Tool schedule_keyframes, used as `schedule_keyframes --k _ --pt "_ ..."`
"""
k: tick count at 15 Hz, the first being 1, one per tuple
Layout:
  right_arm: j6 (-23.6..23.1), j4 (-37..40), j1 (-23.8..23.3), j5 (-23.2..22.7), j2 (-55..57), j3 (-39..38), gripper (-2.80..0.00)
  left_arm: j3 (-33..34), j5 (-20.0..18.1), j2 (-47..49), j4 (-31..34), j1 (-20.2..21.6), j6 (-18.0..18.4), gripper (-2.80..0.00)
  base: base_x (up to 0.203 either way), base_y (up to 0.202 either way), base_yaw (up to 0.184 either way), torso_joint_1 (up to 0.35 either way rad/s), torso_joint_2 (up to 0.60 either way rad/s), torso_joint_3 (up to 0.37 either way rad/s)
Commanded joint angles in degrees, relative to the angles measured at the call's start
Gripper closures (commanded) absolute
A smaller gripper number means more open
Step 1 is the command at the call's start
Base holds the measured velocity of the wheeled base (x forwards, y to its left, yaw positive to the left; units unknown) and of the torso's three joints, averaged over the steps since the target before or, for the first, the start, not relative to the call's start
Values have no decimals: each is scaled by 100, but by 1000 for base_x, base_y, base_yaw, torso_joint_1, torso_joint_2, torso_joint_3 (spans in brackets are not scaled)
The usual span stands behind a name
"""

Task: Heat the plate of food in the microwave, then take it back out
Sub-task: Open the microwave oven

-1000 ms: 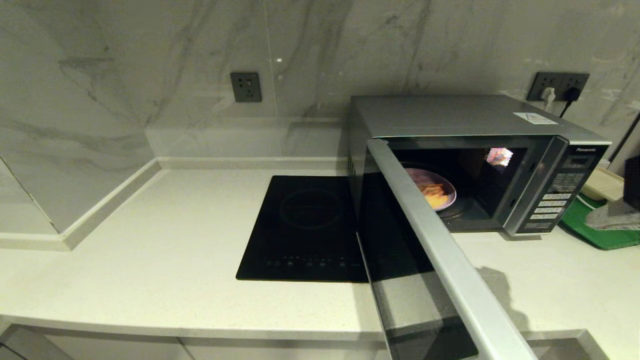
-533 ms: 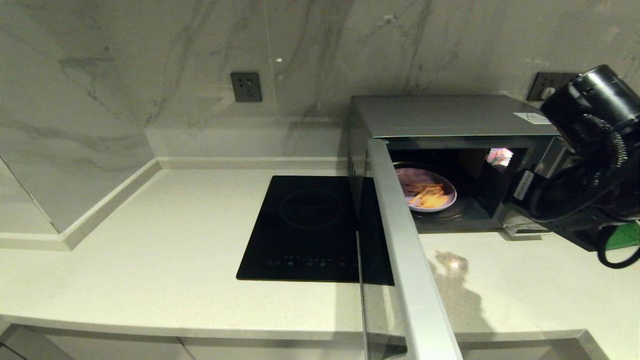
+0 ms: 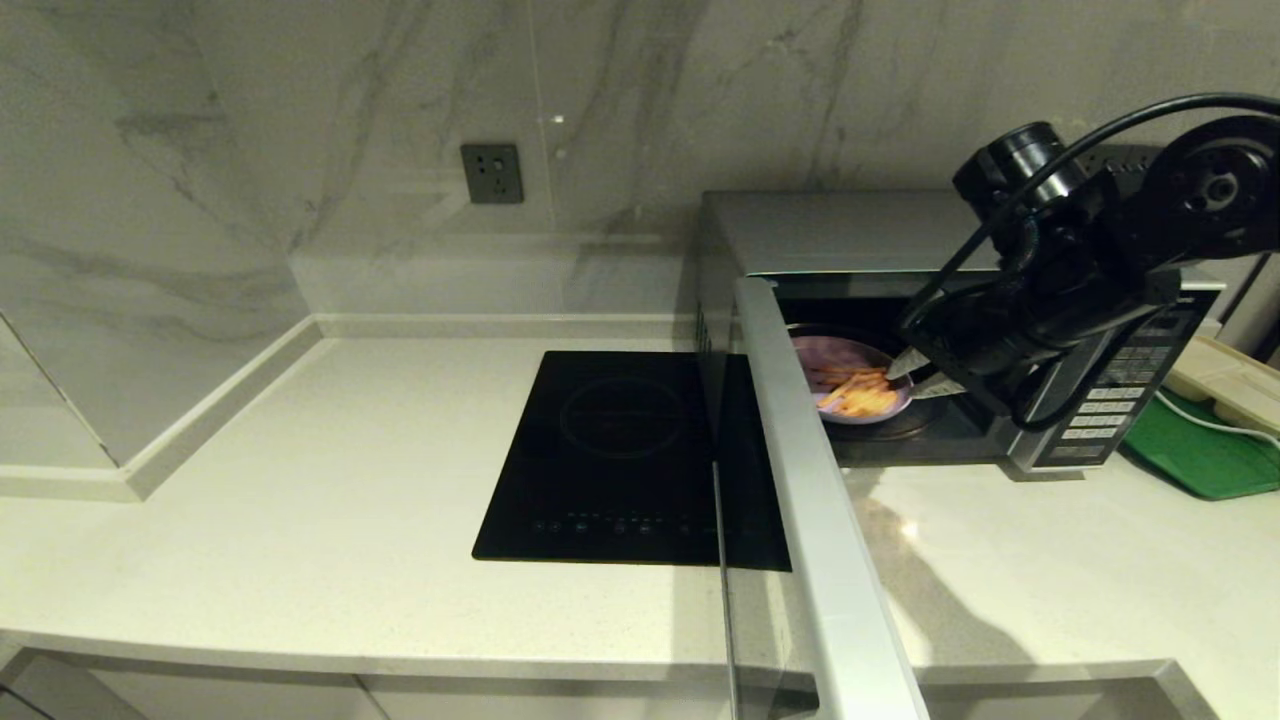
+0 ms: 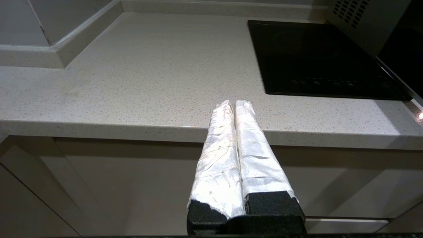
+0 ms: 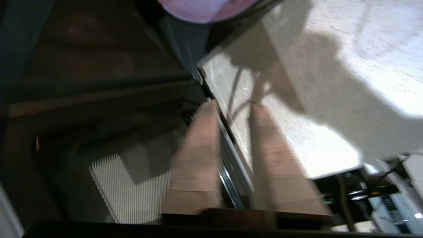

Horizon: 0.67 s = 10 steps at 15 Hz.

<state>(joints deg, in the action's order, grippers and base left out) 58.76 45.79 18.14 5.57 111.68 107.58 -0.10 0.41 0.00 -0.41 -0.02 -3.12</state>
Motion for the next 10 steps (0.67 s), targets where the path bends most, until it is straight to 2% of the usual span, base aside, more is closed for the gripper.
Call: schedule_keyframes --k 1,5,10 --pt "59 -119 -257 -235 699 290 -280 1 2 0 3 2 -4 0 0 0 0 0 0 0" --pt "326 -465 -589 -536 1109 352 -280 1 2 0 -2 2 -4 0 0 0 0 0 0 0" --pt "434 -465 -724 -497 1207 262 -280 1 2 0 -1 2 -4 0 0 0 0 0 0 0"
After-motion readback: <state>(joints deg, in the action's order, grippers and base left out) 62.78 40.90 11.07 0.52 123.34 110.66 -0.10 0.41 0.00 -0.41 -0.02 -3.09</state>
